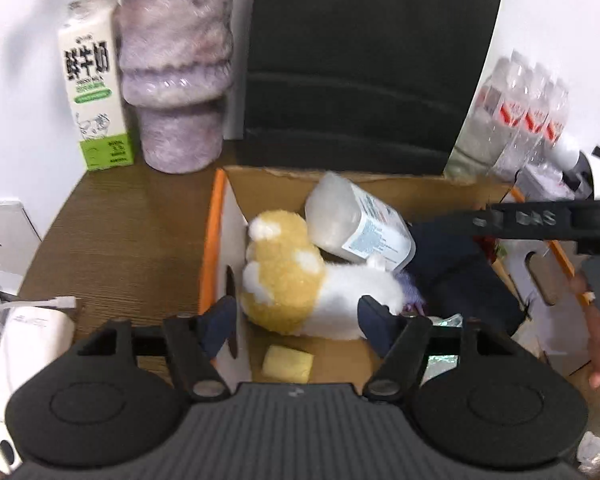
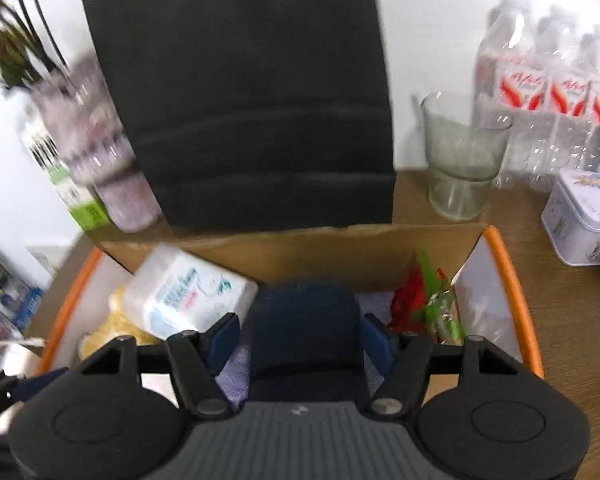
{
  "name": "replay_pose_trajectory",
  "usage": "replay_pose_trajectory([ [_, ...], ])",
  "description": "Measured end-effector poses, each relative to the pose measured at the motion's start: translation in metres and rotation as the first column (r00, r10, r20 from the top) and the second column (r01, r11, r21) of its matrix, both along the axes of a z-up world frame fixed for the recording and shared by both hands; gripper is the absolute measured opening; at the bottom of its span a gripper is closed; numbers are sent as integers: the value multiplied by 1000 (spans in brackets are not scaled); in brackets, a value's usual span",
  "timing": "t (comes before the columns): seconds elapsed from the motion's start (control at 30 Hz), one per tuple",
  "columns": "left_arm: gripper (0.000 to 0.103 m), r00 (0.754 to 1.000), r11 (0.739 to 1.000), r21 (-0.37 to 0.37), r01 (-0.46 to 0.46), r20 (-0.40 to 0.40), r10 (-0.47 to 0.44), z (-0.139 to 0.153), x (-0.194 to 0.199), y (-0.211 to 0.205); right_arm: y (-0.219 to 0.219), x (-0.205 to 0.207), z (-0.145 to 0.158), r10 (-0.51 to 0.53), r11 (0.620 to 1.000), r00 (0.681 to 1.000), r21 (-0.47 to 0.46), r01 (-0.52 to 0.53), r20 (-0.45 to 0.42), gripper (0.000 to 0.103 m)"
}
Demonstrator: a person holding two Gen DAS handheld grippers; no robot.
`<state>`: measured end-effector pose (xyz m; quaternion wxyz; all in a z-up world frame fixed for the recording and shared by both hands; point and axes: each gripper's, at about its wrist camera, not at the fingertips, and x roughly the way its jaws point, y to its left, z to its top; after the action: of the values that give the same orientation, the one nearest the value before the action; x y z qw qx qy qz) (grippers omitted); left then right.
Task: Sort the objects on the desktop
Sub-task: 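Lower both items into the box and open both tools, then grasp the large white bottle cap with the left tool while the right tool grasps the white tissue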
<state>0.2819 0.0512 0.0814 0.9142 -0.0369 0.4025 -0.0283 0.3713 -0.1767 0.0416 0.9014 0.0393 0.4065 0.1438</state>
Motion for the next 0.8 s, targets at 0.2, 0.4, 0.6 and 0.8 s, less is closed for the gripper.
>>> replay_pose_trajectory([
  [0.2,89,995,995,5,-98,22,98,14,-53,-7,-35,-62,35,-20,997,994,-76,28,108,69],
  [0.4,91,994,1000,5,-20,104,20,-6,-154,-43,-48,-169,23,86,988,980,-144,-60,181,74],
  [0.6,93,981,999,-9,-34,189,35,-16,-237,-48,-63,-276,-12,120,975,964,-209,-71,235,81],
  [0.8,98,980,1000,-6,-14,198,15,-46,-281,-42,-81,-334,-39,66,986,967,-167,-25,244,81],
])
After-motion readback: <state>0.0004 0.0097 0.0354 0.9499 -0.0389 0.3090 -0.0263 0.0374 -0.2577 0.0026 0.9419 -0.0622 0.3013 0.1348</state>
